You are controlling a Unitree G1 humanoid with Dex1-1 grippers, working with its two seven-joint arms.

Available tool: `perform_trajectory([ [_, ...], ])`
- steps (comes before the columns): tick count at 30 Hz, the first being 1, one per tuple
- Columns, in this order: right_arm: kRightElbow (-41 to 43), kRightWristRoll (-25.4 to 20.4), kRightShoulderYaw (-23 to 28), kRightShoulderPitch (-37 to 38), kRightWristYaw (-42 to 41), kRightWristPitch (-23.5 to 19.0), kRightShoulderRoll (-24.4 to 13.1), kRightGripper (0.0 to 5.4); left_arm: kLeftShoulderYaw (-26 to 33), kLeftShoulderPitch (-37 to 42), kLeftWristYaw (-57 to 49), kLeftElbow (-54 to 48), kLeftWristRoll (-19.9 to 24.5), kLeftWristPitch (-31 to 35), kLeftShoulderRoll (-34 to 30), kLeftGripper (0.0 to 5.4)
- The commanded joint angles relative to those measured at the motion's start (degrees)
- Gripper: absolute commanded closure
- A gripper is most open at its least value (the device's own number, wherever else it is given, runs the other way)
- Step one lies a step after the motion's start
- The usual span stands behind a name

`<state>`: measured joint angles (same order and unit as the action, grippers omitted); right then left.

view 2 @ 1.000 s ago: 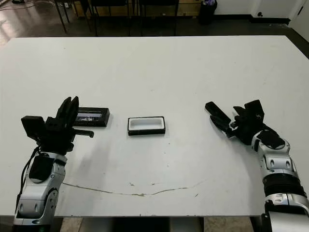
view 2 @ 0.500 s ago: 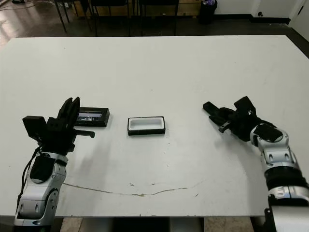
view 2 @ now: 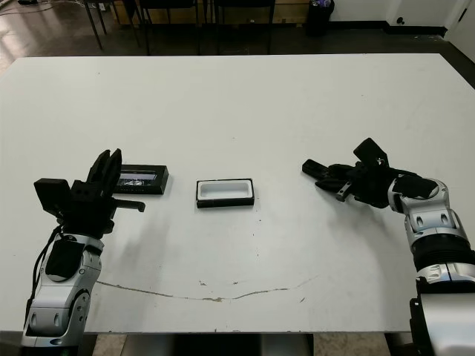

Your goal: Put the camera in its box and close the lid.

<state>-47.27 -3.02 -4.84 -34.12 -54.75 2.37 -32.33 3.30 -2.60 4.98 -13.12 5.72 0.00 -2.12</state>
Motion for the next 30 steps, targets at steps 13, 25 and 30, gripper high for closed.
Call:
perform_trajectory([
  [13, 0.99, -9.26, 6.14, -4.36, -10.09, -10.75, 1.83, 5.00, 0.13, -0.60, 0.08, 0.61, 0.07, 1.27, -0.56, 5.40],
  [25, 0.76, -6.45, -0.51, -14.85, -19.02, -7.99, 7.61, 5.00, -0.59, -0.89, -0.42, -0.01, -0.88, 1.50, -0.31, 5.40],
  [30, 10.07, -4.00, -5.70, -15.96, -20.27, -11.49, 9.00, 5.00, -0.80, -0.92, -0.67, 0.15, -1.40, 0.81, -0.48, 5.40],
])
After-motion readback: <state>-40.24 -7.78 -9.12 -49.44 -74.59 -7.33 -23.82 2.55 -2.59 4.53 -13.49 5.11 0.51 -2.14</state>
